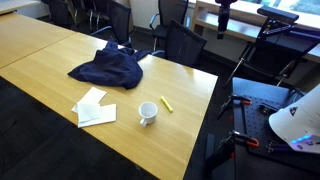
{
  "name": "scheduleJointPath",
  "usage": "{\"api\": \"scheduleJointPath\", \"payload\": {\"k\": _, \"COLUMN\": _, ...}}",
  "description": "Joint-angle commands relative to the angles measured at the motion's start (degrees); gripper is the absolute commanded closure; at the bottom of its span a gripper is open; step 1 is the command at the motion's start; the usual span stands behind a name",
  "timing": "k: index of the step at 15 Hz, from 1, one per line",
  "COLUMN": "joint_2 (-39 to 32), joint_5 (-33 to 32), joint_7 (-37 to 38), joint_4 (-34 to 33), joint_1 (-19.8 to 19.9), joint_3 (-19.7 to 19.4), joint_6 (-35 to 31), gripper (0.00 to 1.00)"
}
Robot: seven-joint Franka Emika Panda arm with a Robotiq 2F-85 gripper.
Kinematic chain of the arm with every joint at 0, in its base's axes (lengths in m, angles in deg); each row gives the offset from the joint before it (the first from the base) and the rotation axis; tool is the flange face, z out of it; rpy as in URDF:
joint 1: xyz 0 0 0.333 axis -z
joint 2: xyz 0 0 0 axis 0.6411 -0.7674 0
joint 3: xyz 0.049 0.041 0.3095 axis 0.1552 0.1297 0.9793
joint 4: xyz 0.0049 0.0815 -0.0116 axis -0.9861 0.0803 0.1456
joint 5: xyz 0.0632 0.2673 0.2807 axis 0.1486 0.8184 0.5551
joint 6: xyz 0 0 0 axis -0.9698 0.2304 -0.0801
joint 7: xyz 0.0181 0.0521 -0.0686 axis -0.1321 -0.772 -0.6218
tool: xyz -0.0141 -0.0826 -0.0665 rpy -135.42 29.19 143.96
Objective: Put the marker inside the mug cup
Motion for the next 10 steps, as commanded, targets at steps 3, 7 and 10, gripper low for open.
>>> {"api": "scheduleJointPath", "payload": {"k": 3, "joint_2": -0.03, "joint_5": 0.15, "joint_7": -0.11, "joint_4": -0.06, "joint_1": 0.39, "joint_3": 0.38, "joint_6": 0.07, "gripper": 0.00}}
{"api": "scheduleJointPath", "payload": {"k": 7, "joint_2": -1.13, "joint_5": 1.83, "joint_7": 0.49, "joint_4": -0.30, "joint_1": -0.10, "joint_3": 0.34, "joint_6": -1.14, "gripper": 0.00}}
{"api": "scheduleJointPath", "payload": {"k": 10, "joint_2": -6.39, "joint_5": 7.80, "joint_7": 5.51, "joint_4": -0.45, "joint_1": -1.94, "joint_3": 1.60, "joint_6": -8.54, "gripper": 0.00}}
